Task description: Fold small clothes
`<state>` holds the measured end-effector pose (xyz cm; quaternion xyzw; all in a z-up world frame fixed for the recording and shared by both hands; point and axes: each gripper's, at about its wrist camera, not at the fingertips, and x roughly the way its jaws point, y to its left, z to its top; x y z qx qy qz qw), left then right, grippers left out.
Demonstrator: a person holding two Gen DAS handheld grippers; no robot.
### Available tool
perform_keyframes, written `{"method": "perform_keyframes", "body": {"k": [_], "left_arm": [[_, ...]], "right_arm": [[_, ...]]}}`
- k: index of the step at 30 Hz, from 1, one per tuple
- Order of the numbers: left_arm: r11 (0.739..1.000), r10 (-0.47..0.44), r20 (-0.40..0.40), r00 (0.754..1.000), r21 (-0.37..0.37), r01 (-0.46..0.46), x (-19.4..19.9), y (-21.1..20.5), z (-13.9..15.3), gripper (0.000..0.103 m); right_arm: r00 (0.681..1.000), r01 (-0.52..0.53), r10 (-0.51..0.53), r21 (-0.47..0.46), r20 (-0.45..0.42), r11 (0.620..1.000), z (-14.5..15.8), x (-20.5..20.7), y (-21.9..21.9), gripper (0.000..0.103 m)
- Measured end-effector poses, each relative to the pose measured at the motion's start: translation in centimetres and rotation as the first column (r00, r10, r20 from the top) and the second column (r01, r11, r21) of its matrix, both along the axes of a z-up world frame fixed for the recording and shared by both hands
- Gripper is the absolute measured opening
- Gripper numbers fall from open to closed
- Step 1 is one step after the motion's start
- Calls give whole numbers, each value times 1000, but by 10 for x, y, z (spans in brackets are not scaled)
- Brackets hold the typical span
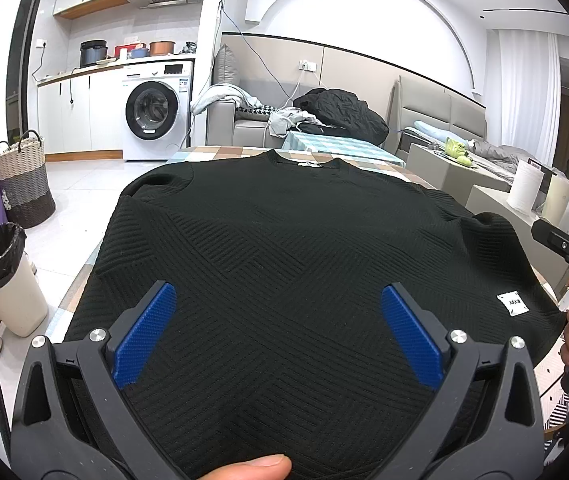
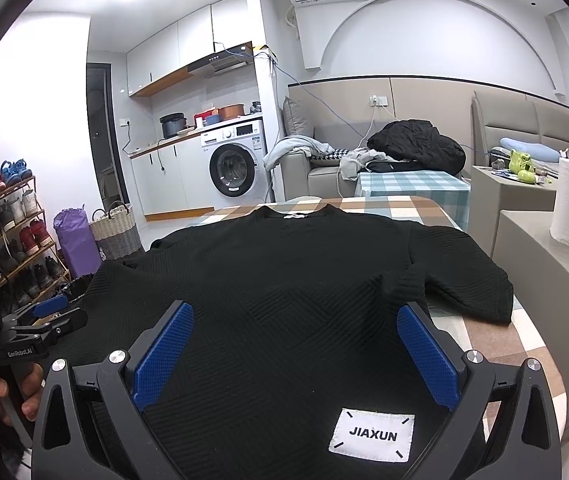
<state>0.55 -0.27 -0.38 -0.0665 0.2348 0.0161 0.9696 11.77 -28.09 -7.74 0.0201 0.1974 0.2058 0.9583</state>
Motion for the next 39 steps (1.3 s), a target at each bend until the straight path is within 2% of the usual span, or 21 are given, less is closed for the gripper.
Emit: {"method": "perform_keyframes", "body": {"k": [39], "left_arm": [[1000,-1,-1,1000,0,1,1,0,0,102]], "right_arm": [[1000,-1,1,-2,0,1000,-3,1,-2,103]]}}
